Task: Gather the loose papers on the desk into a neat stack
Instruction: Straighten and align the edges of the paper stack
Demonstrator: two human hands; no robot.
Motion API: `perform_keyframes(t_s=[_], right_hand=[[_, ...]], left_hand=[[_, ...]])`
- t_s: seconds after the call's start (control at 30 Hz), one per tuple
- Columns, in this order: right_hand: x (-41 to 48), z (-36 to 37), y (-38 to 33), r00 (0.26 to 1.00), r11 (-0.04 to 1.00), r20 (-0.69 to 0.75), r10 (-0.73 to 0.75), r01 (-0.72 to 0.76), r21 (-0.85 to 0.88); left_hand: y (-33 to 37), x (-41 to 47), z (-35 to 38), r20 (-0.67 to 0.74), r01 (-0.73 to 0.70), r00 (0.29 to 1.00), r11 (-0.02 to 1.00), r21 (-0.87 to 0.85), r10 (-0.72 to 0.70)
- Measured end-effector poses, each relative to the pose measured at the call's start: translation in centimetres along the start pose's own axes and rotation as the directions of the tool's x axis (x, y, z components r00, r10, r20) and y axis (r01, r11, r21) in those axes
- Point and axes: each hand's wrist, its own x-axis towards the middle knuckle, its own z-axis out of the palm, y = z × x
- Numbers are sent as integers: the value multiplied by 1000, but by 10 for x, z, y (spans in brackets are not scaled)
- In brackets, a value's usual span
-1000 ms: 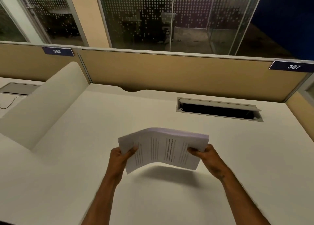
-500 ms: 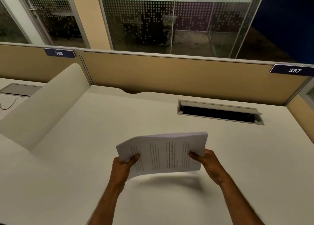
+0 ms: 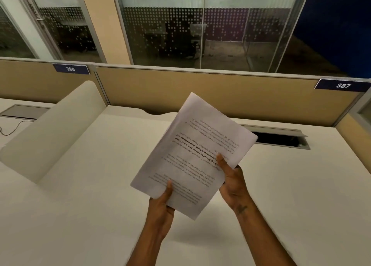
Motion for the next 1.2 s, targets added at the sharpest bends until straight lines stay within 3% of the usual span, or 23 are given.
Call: perform_keyframes(t_s=[0.1, 0.2, 0.27, 0.33, 0.6, 0.77, 1.07, 1.2], right_hand=[[1, -4, -10, 999, 993, -44, -15, 10, -115], [0, -9, -20, 999, 953, -26, -18, 9, -303], [0, -13, -20, 1000, 915, 4, 6, -4, -402], [-1, -14, -16, 999, 885, 17, 27, -16, -466], [-1, -23, -11, 996, 863, 63, 60, -20, -505], [-2, -42, 26, 986, 823, 17, 164, -127, -553], [1, -45, 33, 987, 816, -29, 159, -148, -559], [-1, -61, 16, 990, 839, 42, 132, -89, -537]], left_hand=[[11, 10, -31, -20, 36, 999, 996, 85, -34], [50, 31, -51, 1, -83, 996, 937, 339, 88], [71, 42, -42, 131, -187, 982, 827, 531, 138], [78, 47, -18, 273, -225, 960, 764, 605, 66], [53, 38, 6, 244, -265, 958, 805, 532, 154], [17, 26, -18, 107, -165, 986, 827, 537, 127], [11, 27, -17, 57, -89, 996, 808, 582, 68], [27, 30, -5, 20, -124, 992, 896, 426, 127]])
